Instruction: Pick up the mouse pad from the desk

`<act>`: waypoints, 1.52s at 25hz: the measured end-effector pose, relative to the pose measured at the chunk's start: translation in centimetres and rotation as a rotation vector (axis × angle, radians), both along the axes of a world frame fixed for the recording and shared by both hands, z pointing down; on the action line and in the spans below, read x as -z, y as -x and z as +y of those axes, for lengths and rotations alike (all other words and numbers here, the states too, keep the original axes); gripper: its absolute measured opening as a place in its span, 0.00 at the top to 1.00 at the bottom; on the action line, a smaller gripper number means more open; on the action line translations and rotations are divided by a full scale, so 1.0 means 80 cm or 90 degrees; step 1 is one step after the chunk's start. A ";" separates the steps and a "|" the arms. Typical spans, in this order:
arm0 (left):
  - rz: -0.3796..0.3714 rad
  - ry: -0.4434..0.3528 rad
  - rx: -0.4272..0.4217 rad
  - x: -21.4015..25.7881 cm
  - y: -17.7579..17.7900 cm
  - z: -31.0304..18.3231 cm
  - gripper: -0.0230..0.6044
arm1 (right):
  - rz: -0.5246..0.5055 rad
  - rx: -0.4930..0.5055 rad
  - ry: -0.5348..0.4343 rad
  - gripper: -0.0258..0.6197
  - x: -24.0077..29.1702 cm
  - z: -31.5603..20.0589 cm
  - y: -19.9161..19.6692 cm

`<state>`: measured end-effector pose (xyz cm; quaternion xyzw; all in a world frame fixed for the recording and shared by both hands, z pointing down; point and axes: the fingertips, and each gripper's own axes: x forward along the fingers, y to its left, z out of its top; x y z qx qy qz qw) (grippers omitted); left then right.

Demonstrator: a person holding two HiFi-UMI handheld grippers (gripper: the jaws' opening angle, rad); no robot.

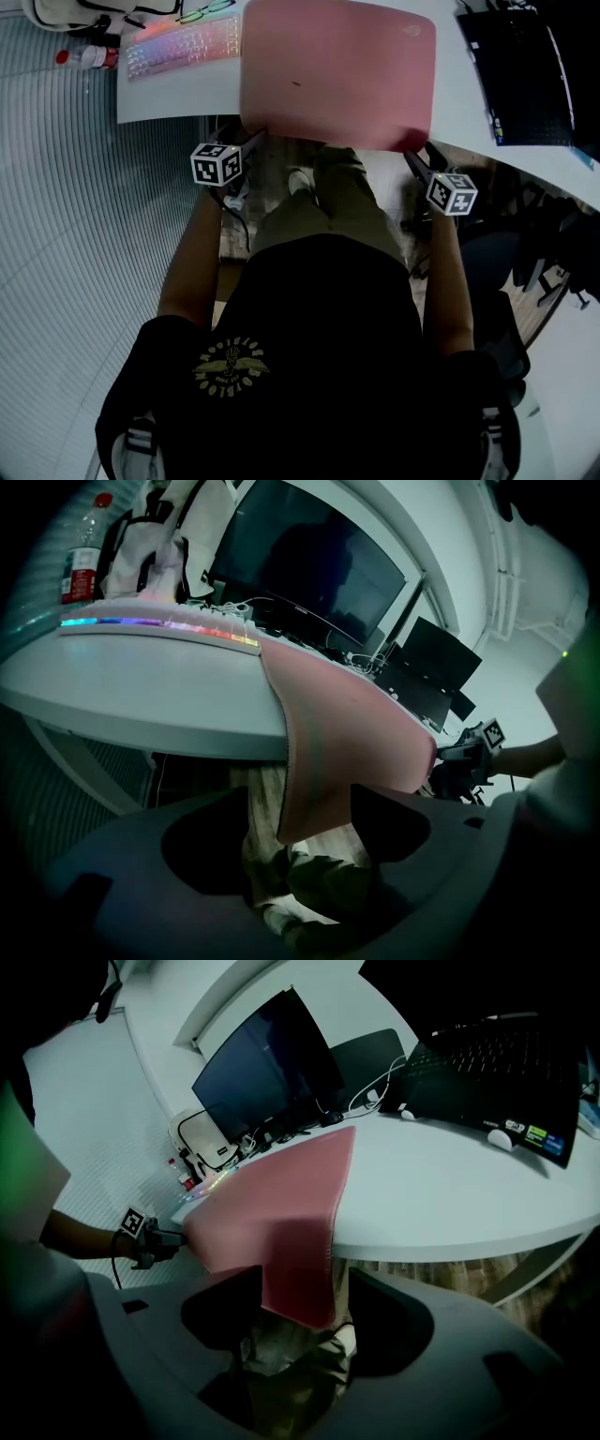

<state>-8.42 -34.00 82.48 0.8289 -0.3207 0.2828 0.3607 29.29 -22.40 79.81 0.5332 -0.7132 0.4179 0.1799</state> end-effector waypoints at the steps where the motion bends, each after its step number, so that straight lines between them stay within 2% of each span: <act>1: 0.000 0.003 -0.004 -0.003 -0.003 -0.001 0.44 | -0.003 0.003 0.004 0.55 -0.003 -0.001 0.000; 8: 0.021 0.028 -0.007 -0.020 -0.016 -0.009 0.43 | -0.034 0.045 0.007 0.53 -0.018 -0.022 0.023; 12: 0.038 0.031 -0.052 -0.015 -0.034 -0.001 0.45 | -0.033 0.052 0.004 0.53 -0.018 -0.026 0.027; 13: 0.034 0.030 -0.060 -0.013 -0.036 0.002 0.49 | -0.027 0.051 0.001 0.56 -0.016 -0.024 0.024; 17: 0.013 0.027 -0.029 0.000 -0.025 0.009 0.90 | -0.007 0.050 -0.016 0.83 0.003 -0.016 0.017; 18: 0.007 0.026 -0.025 0.004 -0.023 0.013 0.92 | -0.006 0.051 -0.020 0.86 0.010 -0.014 0.019; 23: -0.018 -0.007 -0.029 0.042 -0.019 0.026 0.93 | 0.017 0.062 -0.041 0.93 0.046 -0.013 0.035; 26: 0.000 -0.057 -0.044 0.094 -0.026 0.016 0.93 | 0.033 0.067 -0.064 0.93 0.077 -0.016 0.040; 31: 0.015 -0.150 -0.112 0.173 -0.042 -0.001 0.93 | 0.055 0.065 -0.112 0.93 0.135 -0.032 0.045; 33: 0.025 -0.173 -0.109 0.195 -0.044 -0.014 0.93 | 0.055 0.054 -0.131 0.93 0.155 -0.044 0.043; 38: 0.063 -0.202 -0.059 0.245 -0.048 -0.041 0.93 | 0.008 -0.004 -0.176 0.93 0.205 -0.062 0.029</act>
